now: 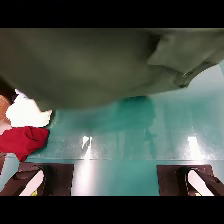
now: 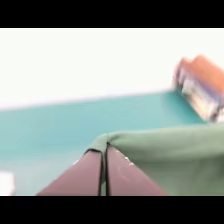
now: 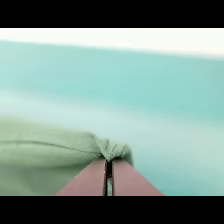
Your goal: Fold the shirts.
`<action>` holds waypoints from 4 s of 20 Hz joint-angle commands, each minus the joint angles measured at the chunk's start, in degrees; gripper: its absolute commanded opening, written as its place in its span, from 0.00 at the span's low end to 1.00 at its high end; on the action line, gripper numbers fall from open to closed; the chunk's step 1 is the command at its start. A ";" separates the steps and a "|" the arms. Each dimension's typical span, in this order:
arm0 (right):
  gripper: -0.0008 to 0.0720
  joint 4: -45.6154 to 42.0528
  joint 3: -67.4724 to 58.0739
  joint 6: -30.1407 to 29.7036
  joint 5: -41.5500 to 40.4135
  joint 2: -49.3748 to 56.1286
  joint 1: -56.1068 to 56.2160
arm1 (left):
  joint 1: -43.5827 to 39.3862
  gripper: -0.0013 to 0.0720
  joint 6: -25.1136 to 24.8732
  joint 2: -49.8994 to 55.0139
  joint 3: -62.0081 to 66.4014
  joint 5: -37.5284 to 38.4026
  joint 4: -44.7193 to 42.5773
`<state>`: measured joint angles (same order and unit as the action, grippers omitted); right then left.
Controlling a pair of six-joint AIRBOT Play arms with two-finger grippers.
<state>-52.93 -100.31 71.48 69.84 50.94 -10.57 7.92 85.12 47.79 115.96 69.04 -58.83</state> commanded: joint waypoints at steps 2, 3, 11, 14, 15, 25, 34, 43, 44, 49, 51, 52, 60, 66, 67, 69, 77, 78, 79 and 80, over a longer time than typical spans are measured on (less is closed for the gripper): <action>0.04 -8.48 -13.31 5.81 0.11 -4.90 -0.02 | 0.04 0.05 2.43 -0.13 18.14 0.55 -0.09; 0.04 -12.11 -15.80 7.41 2.23 -5.05 -0.02 | 0.04 0.05 3.37 -0.13 19.34 0.55 0.13; 0.03 -17.07 -17.77 10.12 13.81 3.30 0.00 | 0.04 0.05 4.07 -0.09 -1.11 4.81 3.74; 0.03 -17.09 -8.72 10.12 19.56 11.32 0.07 | 0.04 0.05 2.69 2.45 -21.44 5.84 4.61; 0.04 -17.20 -6.45 10.10 20.81 14.56 0.68 | 0.04 0.05 1.70 4.20 -26.82 5.38 4.59; 0.03 -17.11 -1.11 10.10 6.71 46.66 7.08 | -5.20 0.05 -4.20 40.06 -35.52 -17.86 6.91; 0.03 -19.96 -7.56 9.11 12.70 50.10 7.69 | -5.86 0.05 -5.62 44.54 -25.42 0.28 -0.76; 0.04 -22.01 22.43 11.19 5.07 38.86 8.28 | -7.63 0.06 -3.39 44.52 -38.66 -0.79 -8.59; 0.05 -21.53 24.00 11.54 4.87 38.25 7.98 | -7.45 0.35 -2.56 44.46 -38.62 -0.50 -8.37; 0.51 -20.20 25.18 10.88 9.62 33.03 5.92 | -7.45 0.71 -1.44 37.24 -39.98 4.72 -13.00; 0.50 -20.11 25.18 9.01 14.49 28.81 4.35 | -7.45 0.71 -1.51 30.01 -46.75 6.16 -15.80; 0.50 -20.13 25.18 8.81 16.72 26.84 3.87 | -7.45 0.70 -1.49 26.01 -51.71 6.84 -15.78; 0.50 -20.09 25.18 8.83 17.81 14.93 2.62 | -7.48 0.70 0.55 7.30 -85.50 2.49 -8.46; 0.50 -20.09 25.18 8.96 17.64 12.61 2.60 | -7.48 0.70 -1.53 7.32 -89.72 -3.17 -0.07; 0.50 -20.06 25.18 9.07 17.90 12.61 2.62 | -7.48 0.70 -1.55 7.32 -90.14 -3.34 0.17; 0.50 -20.04 25.18 9.09 18.34 12.61 2.62 | -7.58 0.70 -1.57 7.32 -90.53 -3.74 1.46; 0.53 -25.35 44.06 9.07 20.98 7.13 2.54 | -7.58 0.05 -5.20 7.32 -84.17 -2.12 3.87; 0.64 -25.05 49.07 9.07 20.68 6.01 2.01 | -7.58 0.05 -5.25 7.32 -83.25 -1.92 3.85; 0.70 -24.72 53.51 9.07 20.61 5.16 1.42 | -7.58 0.05 -5.25 7.32 -82.62 -1.95 4.00; 0.70 -24.70 57.92 9.09 20.59 4.35 0.52 | -7.58 0.05 -5.25 7.32 -82.25 -2.01 4.00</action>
<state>-76.97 -53.28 80.51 90.41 57.74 -8.84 0.34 80.44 55.16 31.68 66.50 -55.29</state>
